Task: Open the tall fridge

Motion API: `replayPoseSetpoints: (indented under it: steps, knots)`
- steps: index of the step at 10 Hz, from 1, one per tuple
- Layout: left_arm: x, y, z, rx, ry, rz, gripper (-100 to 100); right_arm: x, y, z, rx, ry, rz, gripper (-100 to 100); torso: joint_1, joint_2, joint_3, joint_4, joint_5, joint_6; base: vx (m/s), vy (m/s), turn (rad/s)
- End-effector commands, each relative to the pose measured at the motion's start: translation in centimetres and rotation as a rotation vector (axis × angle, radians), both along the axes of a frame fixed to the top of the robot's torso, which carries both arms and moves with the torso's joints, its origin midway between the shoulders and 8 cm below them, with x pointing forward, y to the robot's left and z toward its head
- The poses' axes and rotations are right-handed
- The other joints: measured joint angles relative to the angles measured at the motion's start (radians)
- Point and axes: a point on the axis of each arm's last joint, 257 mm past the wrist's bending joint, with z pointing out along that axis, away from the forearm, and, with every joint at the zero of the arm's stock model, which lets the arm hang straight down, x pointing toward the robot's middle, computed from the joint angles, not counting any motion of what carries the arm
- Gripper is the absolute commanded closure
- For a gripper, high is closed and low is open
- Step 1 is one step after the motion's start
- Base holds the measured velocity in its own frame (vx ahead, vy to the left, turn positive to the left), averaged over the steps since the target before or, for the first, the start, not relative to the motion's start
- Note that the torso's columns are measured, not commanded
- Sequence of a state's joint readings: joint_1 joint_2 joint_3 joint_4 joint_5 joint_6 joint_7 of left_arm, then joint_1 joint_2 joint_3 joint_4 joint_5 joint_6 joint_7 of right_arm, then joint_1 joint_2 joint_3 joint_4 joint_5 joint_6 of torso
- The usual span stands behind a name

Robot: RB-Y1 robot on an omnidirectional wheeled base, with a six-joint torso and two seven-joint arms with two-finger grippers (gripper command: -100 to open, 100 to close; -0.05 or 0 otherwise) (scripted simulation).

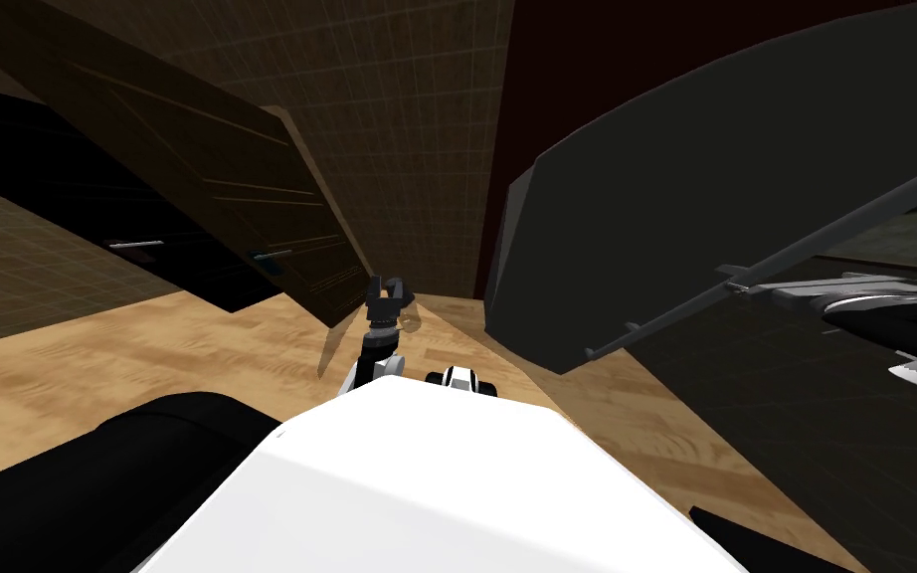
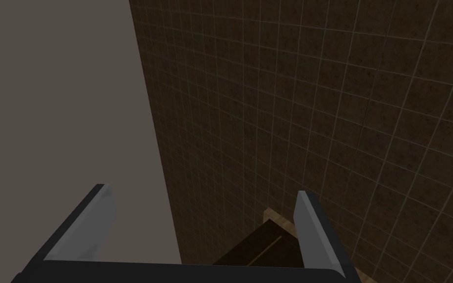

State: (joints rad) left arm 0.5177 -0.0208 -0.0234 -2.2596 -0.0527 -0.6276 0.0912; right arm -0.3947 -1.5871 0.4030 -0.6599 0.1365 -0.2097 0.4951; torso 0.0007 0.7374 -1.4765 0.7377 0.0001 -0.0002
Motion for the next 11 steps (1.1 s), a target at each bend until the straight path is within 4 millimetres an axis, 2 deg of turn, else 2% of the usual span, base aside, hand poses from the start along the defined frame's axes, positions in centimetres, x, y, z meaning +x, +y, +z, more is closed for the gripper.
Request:
replayPoseSetpoints:
  steps: [1, 4, 6, 7, 8, 9, 11]
  knots:
    - [0.0, 0.0, 0.0, 0.0, 0.0, 0.0, 0, 0.7, 1.2, 0.1, -0.002, 0.015, 0.047, -100, 0.001, 0.0, 0.0, 0.0, 0.0, 0.0, 0.034, -0.196, 0.069]
    - [0.0, 0.0, 0.0, 0.0, 0.0, 0.0, 0, 1.4, 2.4, 0.1, 0.001, 0.032, 0.093, -100, -0.001, 0.001, 0.001, 0.0, 0.0, 0.0, 0.022, -0.197, 0.063]
    - [0.0, 0.0, 0.0, 0.0, 0.0, 0.0, 0, 1.3, 2.2, 0.1, 0.0, 0.029, 0.086, -100, 0.005, 0.001, 0.001, 0.001, 0.001, 0.0, 0.004, -0.056, 0.007]
    - [0.0, 0.0, 0.0, 0.0, 0.0, 0.0, 0, 1.3, 2.2, 0.1, 0.0, 0.029, 0.085, 100, 0.007, 0.002, 0.001, 0.001, 0.002, 0.0, -0.001, -0.005, 0.013]
    - [0.0, 0.0, 0.0, 0.0, 0.0, 0.0, 0, 0.3, 1.0, -0.3, 0.006, 0.032, 0.048, 100, 0.004, 0.002, 0.001, 0.002, 0.003, 0.001, -0.025, 0.17, -0.048]
    - [0.0, 0.0, 0.0, -0.001, 0.0, 0.0, 0, 0.3, 1.0, -0.3, 0.006, 0.032, 0.048, 100, 0.011, 0.004, 0.003, 0.0, 0.002, 0.004, -0.022, 0.221, -0.085]
    - [0.0, 0.0, 0.0, -0.001, 0.0, 0.0, 0, -0.2, 0.3, -0.3, 0.008, 0.032, 0.027, 100, 0.004, 0.002, 0.001, 0.001, 0.004, 0.0, -0.008, 0.167, -0.063]
